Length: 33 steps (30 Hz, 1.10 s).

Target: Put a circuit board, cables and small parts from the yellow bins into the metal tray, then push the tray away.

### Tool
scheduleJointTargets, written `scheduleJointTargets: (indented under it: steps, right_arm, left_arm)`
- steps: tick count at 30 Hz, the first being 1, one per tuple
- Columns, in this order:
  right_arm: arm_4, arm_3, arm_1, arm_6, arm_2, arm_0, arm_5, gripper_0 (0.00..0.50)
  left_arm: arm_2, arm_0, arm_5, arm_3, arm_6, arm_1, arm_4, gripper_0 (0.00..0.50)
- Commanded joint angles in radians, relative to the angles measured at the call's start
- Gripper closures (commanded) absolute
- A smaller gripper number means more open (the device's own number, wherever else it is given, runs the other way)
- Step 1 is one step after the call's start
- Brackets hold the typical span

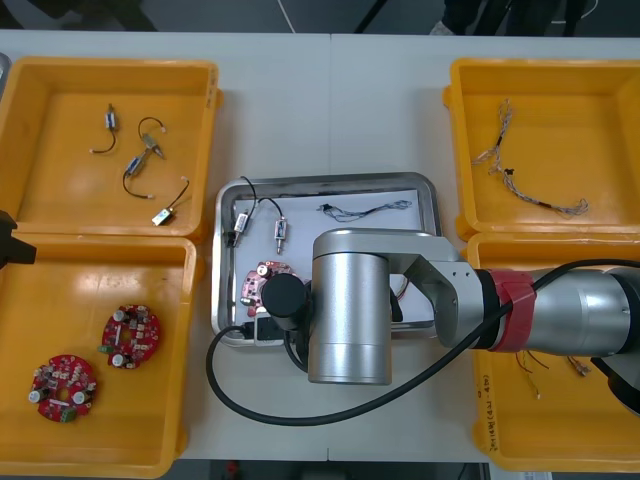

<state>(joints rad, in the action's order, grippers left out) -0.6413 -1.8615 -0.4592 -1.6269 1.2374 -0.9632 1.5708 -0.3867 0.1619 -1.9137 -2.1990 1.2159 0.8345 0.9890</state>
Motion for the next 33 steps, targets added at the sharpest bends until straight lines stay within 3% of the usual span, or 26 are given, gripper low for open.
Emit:
scheduleJointTargets:
  steps: [1,9,10,12,13,33]
  right_arm:
    - [0.008,-0.002,0.028,0.006,0.014,-0.037,-0.009,0.0]
    - [0.009,-0.002,0.028,0.01,0.014,-0.035,-0.009,0.008]
    - [0.009,-0.002,0.027,0.01,0.014,-0.037,-0.009,0.125]
    - [0.008,-0.001,0.025,0.015,0.014,-0.037,-0.009,0.44]
    - [0.009,0.001,0.025,0.016,0.014,-0.037,-0.009,0.5]
    - [0.02,0.002,0.016,0.042,-0.003,-0.069,-0.009,0.5]
  left_arm:
    - [0.008,-0.035,-0.006,-0.034,0.071,-0.008,0.004,0.0]
    - [0.008,-0.035,-0.006,-0.034,0.073,-0.008,0.005,0.0]
    - [0.008,-0.035,-0.006,-0.034,0.071,-0.008,0.005,0.0]
    - [0.008,-0.035,-0.006,-0.036,0.071,-0.008,0.007,0.0]
    - [0.009,-0.035,-0.006,-0.036,0.073,-0.009,0.007,0.0]
    - [0.009,-0.035,-0.006,-0.038,0.073,-0.009,0.008,0.0]
